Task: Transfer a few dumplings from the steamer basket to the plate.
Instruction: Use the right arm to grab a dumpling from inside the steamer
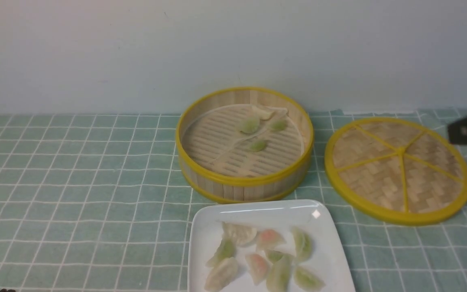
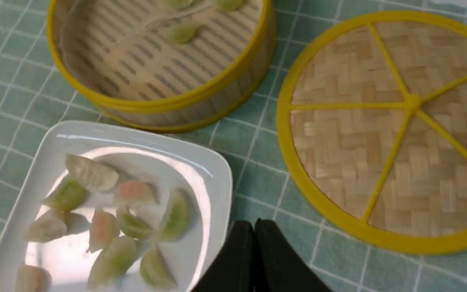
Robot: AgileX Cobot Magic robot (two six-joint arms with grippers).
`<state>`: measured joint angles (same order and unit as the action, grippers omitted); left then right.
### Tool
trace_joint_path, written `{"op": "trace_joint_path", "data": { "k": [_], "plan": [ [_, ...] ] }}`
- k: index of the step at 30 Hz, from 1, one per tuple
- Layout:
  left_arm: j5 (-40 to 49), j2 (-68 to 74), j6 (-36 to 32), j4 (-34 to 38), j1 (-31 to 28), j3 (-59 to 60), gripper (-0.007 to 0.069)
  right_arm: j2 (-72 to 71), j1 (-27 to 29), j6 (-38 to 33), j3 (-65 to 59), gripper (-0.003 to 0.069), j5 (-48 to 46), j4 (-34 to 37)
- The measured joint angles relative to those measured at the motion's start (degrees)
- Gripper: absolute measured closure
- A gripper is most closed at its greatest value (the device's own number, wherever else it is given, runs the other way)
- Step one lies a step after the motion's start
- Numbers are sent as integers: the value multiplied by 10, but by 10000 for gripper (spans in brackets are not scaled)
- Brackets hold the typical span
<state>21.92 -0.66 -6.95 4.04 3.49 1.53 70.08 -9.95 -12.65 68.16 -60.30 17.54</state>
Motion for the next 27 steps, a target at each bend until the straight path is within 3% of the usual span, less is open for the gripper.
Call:
{"op": "trace_joint_path", "data": {
  "k": [4,12,21,27],
  "plan": [
    [0,0,0,0,0,0,631,146,-70,12,134,672,-40,-21],
    [0,0,0,0,0,0,631,361,-153,47,369,669,-108,-55],
    [0,0,0,0,0,0,631,581,-205,89,574,659,-111,-171],
    [0,0,0,0,0,0,631,644,-211,117,625,604,-111,-192]
  ]
}}
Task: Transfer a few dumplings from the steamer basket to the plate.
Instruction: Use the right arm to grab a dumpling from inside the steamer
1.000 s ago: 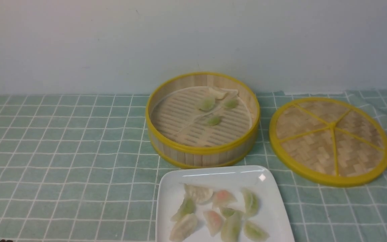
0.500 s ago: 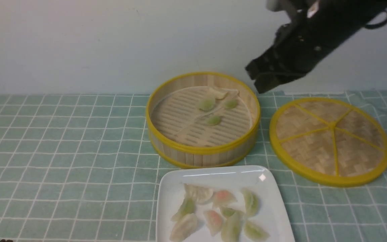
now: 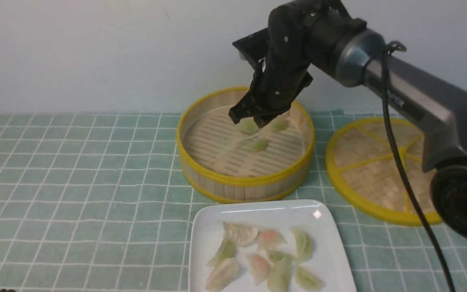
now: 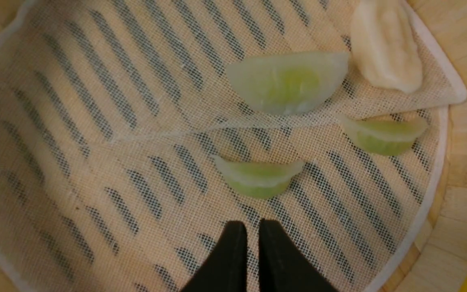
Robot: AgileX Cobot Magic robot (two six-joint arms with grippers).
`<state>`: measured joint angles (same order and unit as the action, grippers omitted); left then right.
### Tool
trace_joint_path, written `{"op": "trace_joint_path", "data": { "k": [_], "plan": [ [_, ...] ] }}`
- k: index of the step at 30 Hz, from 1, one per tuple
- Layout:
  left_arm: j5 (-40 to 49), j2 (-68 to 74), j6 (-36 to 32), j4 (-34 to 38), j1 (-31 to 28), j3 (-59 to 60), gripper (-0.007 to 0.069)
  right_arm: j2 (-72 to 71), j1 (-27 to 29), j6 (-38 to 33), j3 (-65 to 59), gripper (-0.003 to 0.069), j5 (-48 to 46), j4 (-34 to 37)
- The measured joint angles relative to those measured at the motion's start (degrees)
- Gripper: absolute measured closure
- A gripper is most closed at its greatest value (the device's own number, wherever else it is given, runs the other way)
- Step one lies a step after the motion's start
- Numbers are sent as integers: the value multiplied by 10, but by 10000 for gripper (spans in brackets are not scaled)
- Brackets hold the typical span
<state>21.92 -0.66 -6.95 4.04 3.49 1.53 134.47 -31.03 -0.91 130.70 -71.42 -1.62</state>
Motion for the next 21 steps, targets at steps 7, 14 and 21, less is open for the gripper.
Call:
{"op": "trace_joint_path", "data": {
  "k": [7,14,21],
  "plan": [
    [0,0,0,0,0,0,631,37,0,3,3,321,10,-2],
    [0,0,0,0,0,0,631,66,0,21,5,46,57,-10],
    [0,0,0,0,0,0,631,88,0,24,6,66,79,-10]
  ]
}}
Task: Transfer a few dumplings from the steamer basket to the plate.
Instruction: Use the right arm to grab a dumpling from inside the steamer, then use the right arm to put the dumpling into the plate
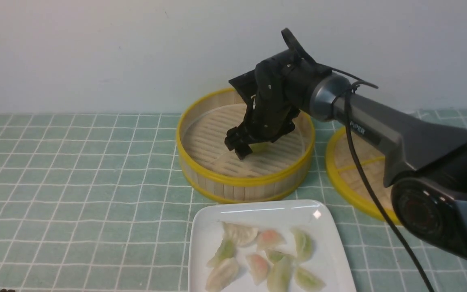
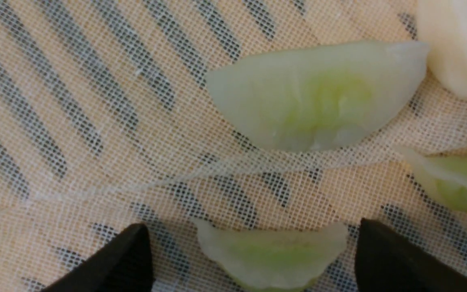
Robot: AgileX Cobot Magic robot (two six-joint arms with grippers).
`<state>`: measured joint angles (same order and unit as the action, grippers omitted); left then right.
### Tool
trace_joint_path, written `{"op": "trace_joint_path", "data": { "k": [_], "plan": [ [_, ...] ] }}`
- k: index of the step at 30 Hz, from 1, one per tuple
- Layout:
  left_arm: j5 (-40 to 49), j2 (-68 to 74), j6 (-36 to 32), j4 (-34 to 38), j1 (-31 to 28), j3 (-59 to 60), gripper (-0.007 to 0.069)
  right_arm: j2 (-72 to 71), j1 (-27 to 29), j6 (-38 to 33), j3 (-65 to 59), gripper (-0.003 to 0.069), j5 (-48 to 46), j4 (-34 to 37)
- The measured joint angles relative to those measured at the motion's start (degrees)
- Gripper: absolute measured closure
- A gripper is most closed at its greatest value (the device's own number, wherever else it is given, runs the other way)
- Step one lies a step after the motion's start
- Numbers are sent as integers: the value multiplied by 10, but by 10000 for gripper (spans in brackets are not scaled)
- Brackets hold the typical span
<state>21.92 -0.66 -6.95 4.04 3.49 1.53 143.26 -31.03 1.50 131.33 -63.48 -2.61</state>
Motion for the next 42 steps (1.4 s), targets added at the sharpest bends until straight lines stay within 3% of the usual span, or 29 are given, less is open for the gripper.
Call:
{"op": "trace_joint_path", "data": {
  "k": [2,3,5,10,17,26,31,42],
  "plan": [
    [0,0,0,0,0,0,631,0,0,2,1,175,7,-2],
    [0,0,0,0,0,0,631,0,0,2,1,190,7,-2],
    [0,0,0,0,0,0,631,1,0,4,9,325,0,-10],
    [0,0,0,0,0,0,631,-17,1,6,39,316,-71,-36],
    [0,0,0,0,0,0,631,-128,3,-6,3,316,-77,-12],
    [0,0,0,0,0,0,631,-369,-2,-38,-355,316,-77,130],
    [0,0,0,0,0,0,631,-429,-38,-64,-519,316,-22,151],
    [0,0,0,0,0,0,631,-355,-42,-65,-551,316,87,125]
  ]
}}
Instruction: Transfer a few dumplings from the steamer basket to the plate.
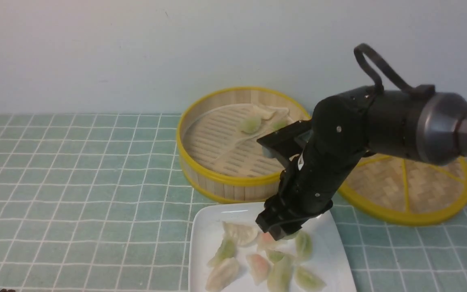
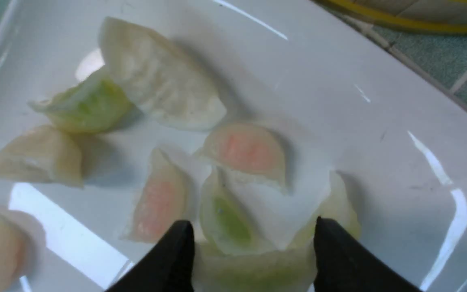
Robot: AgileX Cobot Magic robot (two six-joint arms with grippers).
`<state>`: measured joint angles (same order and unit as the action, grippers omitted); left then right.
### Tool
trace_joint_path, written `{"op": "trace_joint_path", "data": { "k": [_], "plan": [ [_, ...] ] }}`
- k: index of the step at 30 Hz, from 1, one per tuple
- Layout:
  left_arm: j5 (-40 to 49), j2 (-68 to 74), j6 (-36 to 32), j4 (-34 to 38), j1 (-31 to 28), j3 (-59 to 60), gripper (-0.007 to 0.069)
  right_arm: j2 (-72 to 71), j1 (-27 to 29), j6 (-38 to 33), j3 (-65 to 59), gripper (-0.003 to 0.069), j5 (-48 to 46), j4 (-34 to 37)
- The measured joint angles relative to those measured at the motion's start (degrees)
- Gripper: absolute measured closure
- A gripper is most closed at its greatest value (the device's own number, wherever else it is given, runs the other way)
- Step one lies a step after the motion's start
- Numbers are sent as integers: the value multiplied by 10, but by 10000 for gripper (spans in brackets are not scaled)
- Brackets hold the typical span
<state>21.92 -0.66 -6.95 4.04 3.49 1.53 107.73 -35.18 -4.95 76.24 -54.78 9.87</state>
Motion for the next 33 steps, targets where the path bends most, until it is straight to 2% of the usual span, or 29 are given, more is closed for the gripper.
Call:
{"op": "trace_joint_path", "data": {
  "k": [1,4,5,6,8,12,15,16,17,19,21,24,29,30,31,33],
  "plan": [
    [0,0,0,0,0,0,631,3,0,0,0,312,2,-3],
    [0,0,0,0,0,0,631,5,0,1,1,216,5,-11],
    [0,0,0,0,0,0,631,5,0,1,1,208,3,-12],
    [0,0,0,0,0,0,631,3,0,3,7,158,-9,-16],
    [0,0,0,0,0,0,631,-4,0,9,22,101,-38,-18],
    [0,0,0,0,0,0,631,-29,0,18,47,97,-87,-21],
    [0,0,0,0,0,0,631,-97,0,40,62,255,-134,-31],
    [0,0,0,0,0,0,631,-108,0,42,62,268,-135,-34],
    [0,0,0,0,0,0,631,-151,0,56,62,375,-143,-44],
    [0,0,0,0,0,0,631,-214,0,74,59,533,-145,-64],
    [0,0,0,0,0,0,631,-285,0,96,44,619,-134,-86],
    [0,0,0,0,0,0,631,-411,0,132,-9,664,-88,-112],
    [0,0,0,0,0,0,631,-594,0,150,-139,672,3,-128],
    [0,0,0,0,0,0,631,-676,0,151,-209,673,60,-130],
    [0,0,0,0,0,0,631,-685,0,152,-217,673,66,-130],
    [0,0,0,0,0,0,631,-798,0,165,-308,673,143,-134]
  ]
}}
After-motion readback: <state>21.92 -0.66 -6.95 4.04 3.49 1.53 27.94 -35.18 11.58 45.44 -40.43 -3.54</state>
